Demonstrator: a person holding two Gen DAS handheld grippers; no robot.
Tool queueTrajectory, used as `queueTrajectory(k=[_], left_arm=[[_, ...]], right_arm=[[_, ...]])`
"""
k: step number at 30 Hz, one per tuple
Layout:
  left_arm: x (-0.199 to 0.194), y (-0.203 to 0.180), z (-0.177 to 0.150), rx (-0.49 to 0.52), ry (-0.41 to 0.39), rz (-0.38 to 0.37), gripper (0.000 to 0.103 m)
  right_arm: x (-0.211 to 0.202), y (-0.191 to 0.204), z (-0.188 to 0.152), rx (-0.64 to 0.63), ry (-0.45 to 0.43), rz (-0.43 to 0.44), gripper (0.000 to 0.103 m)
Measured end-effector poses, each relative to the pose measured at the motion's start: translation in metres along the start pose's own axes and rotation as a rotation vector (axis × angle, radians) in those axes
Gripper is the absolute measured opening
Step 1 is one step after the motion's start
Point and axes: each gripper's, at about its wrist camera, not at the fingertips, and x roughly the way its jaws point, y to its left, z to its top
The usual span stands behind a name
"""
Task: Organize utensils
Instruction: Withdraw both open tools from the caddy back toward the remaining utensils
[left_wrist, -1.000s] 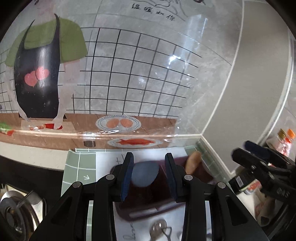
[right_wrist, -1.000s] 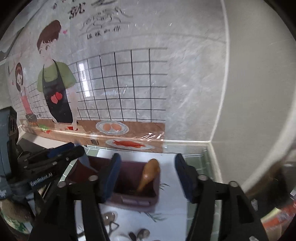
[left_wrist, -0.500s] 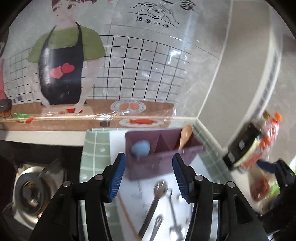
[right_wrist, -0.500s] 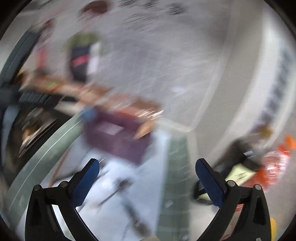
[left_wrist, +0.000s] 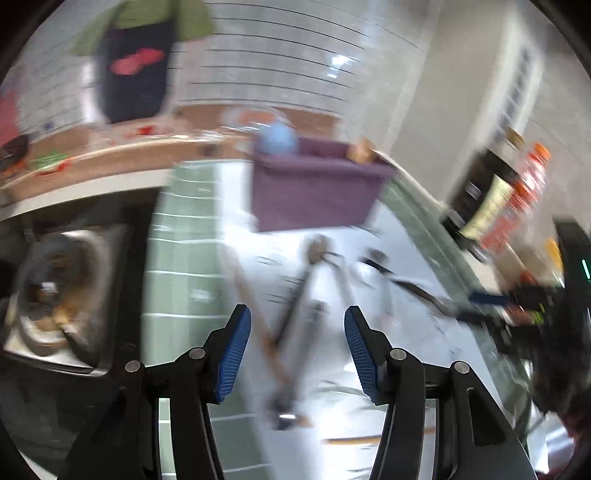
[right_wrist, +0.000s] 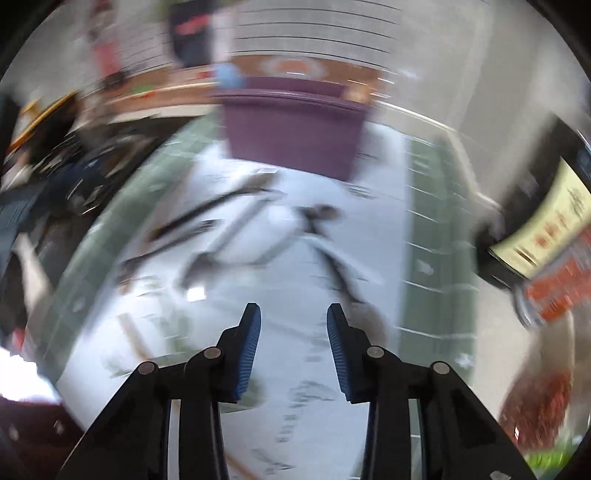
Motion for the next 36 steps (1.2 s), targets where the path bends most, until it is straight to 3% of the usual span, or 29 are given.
queueTrajectory(k=[5, 6, 9, 14, 16, 22, 25, 32, 33, 34, 36], left_arm=[[0.037, -0.055, -0.005, 0.100, 0.028, -0.052, 0.049], [0.044, -0.061, -0.005, 0.107, 0.051, -0.060, 0.043], [0.069, -0.080, -0.003, 0.142, 0.114, -0.049, 0.038], [0.091, -0.090, -0.003, 0.157, 0.173, -0.046, 0.034], [0.097, -0.094, -0.004, 0.169, 0.176, -0.036, 0.026], [0.106, -0.095, -0.004, 0.165, 0.170, -0.036, 0.021], [0.091, -0.089, 0.000, 0.164, 0.124, -0.022, 0.021], [0.011, -0.069, 0.035, 0.161, -0.088, -0.001, 0.020], [-0.002, -0.065, 0.039, 0.161, -0.117, 0.003, 0.018], [-0.008, -0.062, 0.042, 0.159, -0.130, 0.005, 0.011], [-0.027, -0.053, 0.049, 0.144, -0.171, 0.020, 0.009]], right_arm=[[-0.008, -0.033, -0.007, 0.129, -0.031, -0.065, 0.034], [-0.011, -0.038, -0.010, 0.158, -0.043, -0.062, 0.034], [-0.018, -0.048, -0.017, 0.217, -0.073, -0.034, 0.034], [-0.020, -0.059, -0.022, 0.277, -0.088, -0.020, 0.036], [-0.021, -0.062, -0.023, 0.294, -0.092, -0.022, 0.036], [-0.026, -0.063, -0.026, 0.299, -0.103, -0.043, 0.036], [-0.025, -0.062, -0.025, 0.285, -0.106, -0.057, 0.036], [-0.016, -0.054, -0.017, 0.251, -0.084, -0.044, 0.036], [-0.015, -0.052, -0.016, 0.244, -0.083, -0.042, 0.036], [-0.014, -0.048, -0.013, 0.234, -0.082, -0.038, 0.036], [-0.011, -0.040, -0.008, 0.213, -0.084, -0.027, 0.036]])
